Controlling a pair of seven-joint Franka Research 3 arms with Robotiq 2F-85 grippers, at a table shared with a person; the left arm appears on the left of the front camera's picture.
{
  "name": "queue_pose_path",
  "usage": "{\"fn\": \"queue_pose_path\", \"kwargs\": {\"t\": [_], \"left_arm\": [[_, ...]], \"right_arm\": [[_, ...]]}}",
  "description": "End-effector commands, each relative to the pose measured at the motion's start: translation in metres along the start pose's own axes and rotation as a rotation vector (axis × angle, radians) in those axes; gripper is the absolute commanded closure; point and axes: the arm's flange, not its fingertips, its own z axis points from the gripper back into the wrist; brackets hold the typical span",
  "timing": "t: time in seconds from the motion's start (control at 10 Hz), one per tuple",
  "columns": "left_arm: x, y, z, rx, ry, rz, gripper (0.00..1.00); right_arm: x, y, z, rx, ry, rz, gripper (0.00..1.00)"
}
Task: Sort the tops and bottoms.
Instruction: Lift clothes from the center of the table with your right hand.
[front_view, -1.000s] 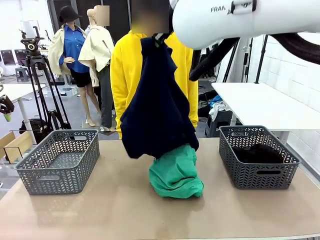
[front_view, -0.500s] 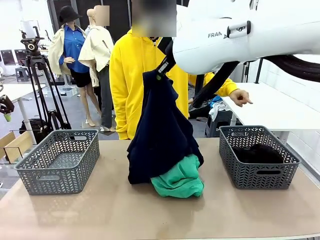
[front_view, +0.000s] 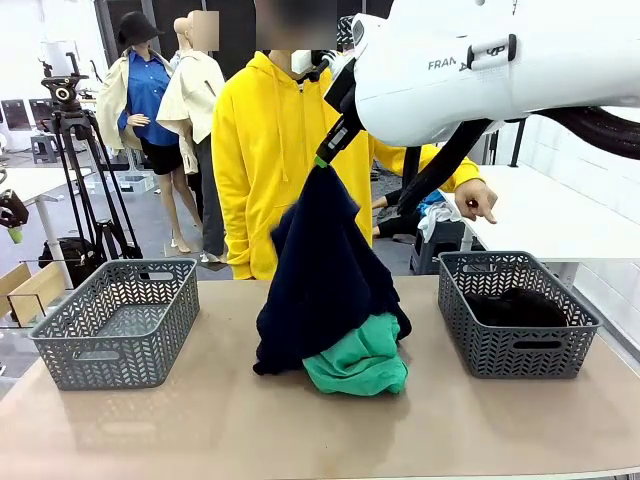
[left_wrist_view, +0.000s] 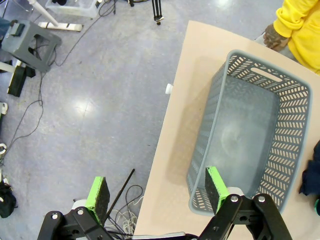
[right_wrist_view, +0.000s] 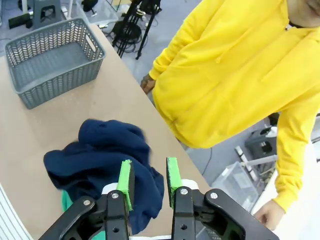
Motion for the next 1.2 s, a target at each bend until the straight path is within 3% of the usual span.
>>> {"fn": "queue_pose_path", "kwargs": {"t": [0.0, 0.3, 0.6, 0.7, 0.9, 1.0, 1.1], "left_arm": [[-0.001, 0.001, 0.002, 0.013, 0.000, -0.003, 0.00], [-0.001, 0.001, 0.002, 0.013, 0.000, -0.003, 0.00], [-0.001, 0.001, 0.002, 0.013, 0.000, -0.003, 0.00], [-0.001, 0.001, 0.002, 0.013, 0.000, -0.003, 0.00], [-0.001, 0.001, 0.002, 0.013, 0.000, -0.003, 0.00], [-0.001, 0.001, 0.002, 0.013, 0.000, -0.003, 0.00], [-0.001, 0.001, 0.002, 0.013, 0.000, -0.003, 0.00]], "right_arm": [[-0.010, -0.002, 0.002, 0.020, -0.040, 0.024, 1.00], [-0.016, -0.003, -0.007, 0.064, 0.010, -0.004, 1.00], [-0.045, 0.007, -0.046, 0.143, 0.191, -0.042, 1.00], [-0.054, 0.016, -0.062, 0.182, 0.236, -0.049, 0.93], [-0.064, 0.036, -0.087, 0.246, 0.289, -0.048, 0.54], [-0.066, 0.045, -0.094, 0.267, 0.315, -0.045, 0.40], [-0.070, 0.054, -0.104, 0.293, 0.331, -0.045, 0.40]]}}
